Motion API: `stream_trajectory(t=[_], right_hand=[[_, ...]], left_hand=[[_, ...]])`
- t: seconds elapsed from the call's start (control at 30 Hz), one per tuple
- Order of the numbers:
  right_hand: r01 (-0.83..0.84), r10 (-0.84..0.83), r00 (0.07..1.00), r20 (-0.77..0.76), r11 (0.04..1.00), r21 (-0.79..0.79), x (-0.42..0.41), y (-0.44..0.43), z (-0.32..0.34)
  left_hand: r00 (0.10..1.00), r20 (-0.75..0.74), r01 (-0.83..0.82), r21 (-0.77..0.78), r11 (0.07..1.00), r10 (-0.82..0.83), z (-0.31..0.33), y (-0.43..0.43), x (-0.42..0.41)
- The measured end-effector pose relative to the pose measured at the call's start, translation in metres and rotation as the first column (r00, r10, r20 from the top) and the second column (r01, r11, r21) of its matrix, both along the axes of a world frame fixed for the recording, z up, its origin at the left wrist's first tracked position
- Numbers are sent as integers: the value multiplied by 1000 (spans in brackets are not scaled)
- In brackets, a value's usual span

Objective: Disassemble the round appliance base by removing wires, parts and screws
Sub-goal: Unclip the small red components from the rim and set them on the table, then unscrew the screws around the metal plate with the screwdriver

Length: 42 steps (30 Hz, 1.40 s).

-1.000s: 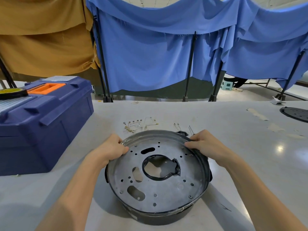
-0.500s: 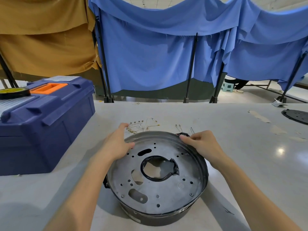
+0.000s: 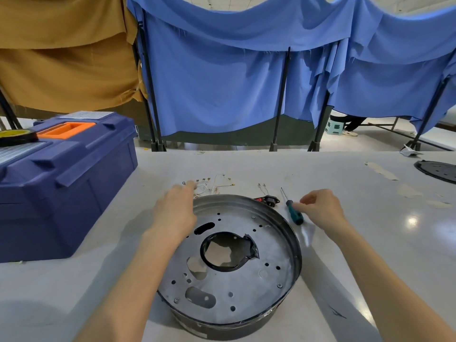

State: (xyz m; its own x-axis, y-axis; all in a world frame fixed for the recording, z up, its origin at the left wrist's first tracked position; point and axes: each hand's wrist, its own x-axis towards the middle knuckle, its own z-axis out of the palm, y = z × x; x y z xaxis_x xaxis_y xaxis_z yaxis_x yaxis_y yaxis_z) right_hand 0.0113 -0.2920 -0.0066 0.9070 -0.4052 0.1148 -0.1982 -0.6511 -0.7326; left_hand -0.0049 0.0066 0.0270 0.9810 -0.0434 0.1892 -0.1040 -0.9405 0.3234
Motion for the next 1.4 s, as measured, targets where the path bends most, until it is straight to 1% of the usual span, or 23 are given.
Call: stream_trajectory(t=[0.1,0.17,0.23,0.33,0.4,0.43,0.47,0.5,0.53,0.57,0.6,0.63,0.7,0.77,0.8,0.9,0.97,1.03,1.1,1.17,1.23,1.33,1.4], right_hand=[[-21,11,995,-95,995,-100,3,10,-13],[-15,-8,993,-115,980,-199,6,16,-17],[11,-33,994,-99,977,-213,9,19,-19],[28,-45,997,-67,972,-235,10,20,-23],[58,-51,998,37,965,-254,9,18,-22],[74,-46,992,122,969,-234,7,18,-17],[74,-38,979,201,981,-178,6,17,-8],[47,-25,964,265,996,-75,4,17,2],[-12,-8,949,316,998,61,2,18,15],[-87,9,933,359,976,201,-2,21,26],[-154,18,919,394,936,316,-4,23,37],[-208,29,909,415,896,392,-7,25,46],[-324,89,891,445,811,487,-14,31,60],[-435,142,865,482,691,577,-20,38,71],[-452,139,859,493,657,603,-21,42,75],[-458,130,850,511,663,593,-20,53,79],[-506,163,827,537,631,588,-20,58,79],[-540,181,813,553,590,601,-22,63,79],[-523,154,824,545,573,631,-21,70,77],[-497,118,837,535,572,653,-19,76,73],[-483,101,842,530,577,658,-18,81,68],[-490,60,834,549,539,685,-17,85,64],[-492,31,830,557,512,705,-15,86,62]], left_hand=[[960,110,268,-84,960,-259,1,-14,0],[924,101,380,-141,914,-369,-3,-17,-1],[901,48,433,-159,887,-431,-10,-16,-1],[891,-1,450,-131,883,-454,-18,-13,0],[890,-19,450,-122,885,-456,-20,-12,1],[889,-29,451,-111,886,-456,-20,-12,1],[890,-38,449,-100,888,-454,-20,-12,0],[891,-48,447,-91,890,-452,-20,-12,0],[892,-56,444,-83,892,-449,-20,-12,-1],[893,-63,441,-70,895,-445,-20,-13,-1],[895,-67,439,-53,897,-442,-20,-13,-2],[895,-69,439,-38,898,-440,-19,-14,-2],[893,-63,445,-26,895,-446,-18,-14,-3],[887,-67,458,-16,889,-458,-17,-13,-5],[883,-76,464,-7,886,-463,-15,-14,-5],[875,-129,475,33,879,-468,-8,-16,-4],[871,-183,470,45,881,-456,-1,-19,-2],[877,-228,442,39,896,-423,6,-22,0],[892,-238,403,36,915,-383,12,-28,3],[912,-194,378,58,924,-361,15,-36,4],[929,-121,359,67,931,-350,12,-42,4],[931,-31,365,26,931,-364,1,-43,2],[923,-16,384,-4,923,-384,-5,-42,2]])
